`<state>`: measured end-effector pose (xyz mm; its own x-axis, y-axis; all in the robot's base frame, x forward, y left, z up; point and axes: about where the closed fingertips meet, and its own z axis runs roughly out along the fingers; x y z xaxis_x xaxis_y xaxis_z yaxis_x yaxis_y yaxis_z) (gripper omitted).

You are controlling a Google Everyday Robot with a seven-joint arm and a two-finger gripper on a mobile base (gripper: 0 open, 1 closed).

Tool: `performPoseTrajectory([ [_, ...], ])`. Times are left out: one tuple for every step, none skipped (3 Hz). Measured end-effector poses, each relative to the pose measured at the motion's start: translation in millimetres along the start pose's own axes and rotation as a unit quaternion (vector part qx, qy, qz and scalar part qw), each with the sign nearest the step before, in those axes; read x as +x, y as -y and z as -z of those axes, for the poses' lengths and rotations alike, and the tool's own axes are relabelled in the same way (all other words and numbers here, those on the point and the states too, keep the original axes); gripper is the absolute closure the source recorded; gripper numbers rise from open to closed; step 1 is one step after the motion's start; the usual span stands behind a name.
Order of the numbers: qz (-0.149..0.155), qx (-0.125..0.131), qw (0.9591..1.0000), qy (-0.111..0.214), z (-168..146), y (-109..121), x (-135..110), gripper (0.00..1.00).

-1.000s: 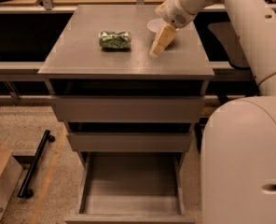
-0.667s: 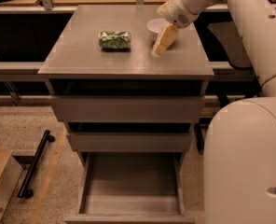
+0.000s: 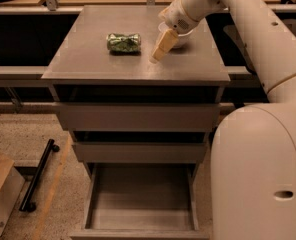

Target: Place green can into bottom drawer

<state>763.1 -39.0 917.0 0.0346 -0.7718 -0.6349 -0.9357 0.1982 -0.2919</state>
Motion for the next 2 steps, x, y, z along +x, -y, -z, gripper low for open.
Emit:
performPoseTrajectory([
  [-0.02, -0.006, 0.9997, 0.015, -32, 4, -10, 0.0],
  [-0.046, 0.0, 0.9987, 0.021, -61, 14, -12, 0.0],
])
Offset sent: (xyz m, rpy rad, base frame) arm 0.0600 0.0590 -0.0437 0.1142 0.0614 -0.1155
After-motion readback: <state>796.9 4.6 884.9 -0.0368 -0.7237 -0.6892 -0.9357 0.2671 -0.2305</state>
